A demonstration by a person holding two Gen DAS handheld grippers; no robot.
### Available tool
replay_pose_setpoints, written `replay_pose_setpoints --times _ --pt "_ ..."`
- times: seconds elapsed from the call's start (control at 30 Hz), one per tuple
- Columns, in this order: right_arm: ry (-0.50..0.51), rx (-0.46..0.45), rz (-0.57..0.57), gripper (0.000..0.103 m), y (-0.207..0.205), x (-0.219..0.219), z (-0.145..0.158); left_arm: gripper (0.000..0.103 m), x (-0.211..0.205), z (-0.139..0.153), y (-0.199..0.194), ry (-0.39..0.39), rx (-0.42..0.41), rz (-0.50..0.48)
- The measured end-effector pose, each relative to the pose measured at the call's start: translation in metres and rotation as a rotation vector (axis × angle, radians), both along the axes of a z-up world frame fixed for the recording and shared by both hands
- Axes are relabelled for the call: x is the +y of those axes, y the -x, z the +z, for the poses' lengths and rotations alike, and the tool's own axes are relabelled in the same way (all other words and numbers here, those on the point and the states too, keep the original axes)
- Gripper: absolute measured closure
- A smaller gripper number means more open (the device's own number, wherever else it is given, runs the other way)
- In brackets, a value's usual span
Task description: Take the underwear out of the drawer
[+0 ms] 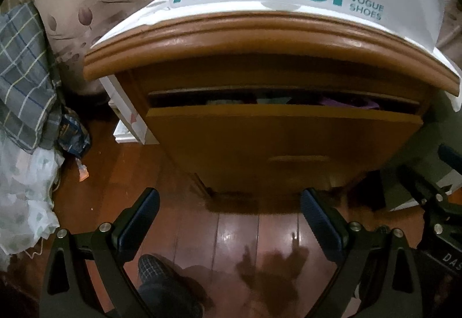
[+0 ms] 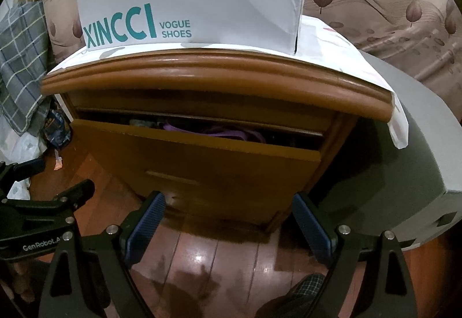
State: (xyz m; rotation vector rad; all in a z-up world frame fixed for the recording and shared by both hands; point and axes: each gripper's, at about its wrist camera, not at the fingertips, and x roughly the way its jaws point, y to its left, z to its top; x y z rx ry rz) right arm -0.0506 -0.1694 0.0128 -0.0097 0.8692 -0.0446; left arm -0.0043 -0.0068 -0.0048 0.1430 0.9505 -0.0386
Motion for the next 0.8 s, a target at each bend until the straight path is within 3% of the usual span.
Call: replay_pose_setpoints --times 0.8 --pt "-0.023 0.014 -0.006 0.011 -0.0013 -0.0039 -0.0019 0.006 0.0024 -0.0010 -0.0014 0.010 0.015 0.008"
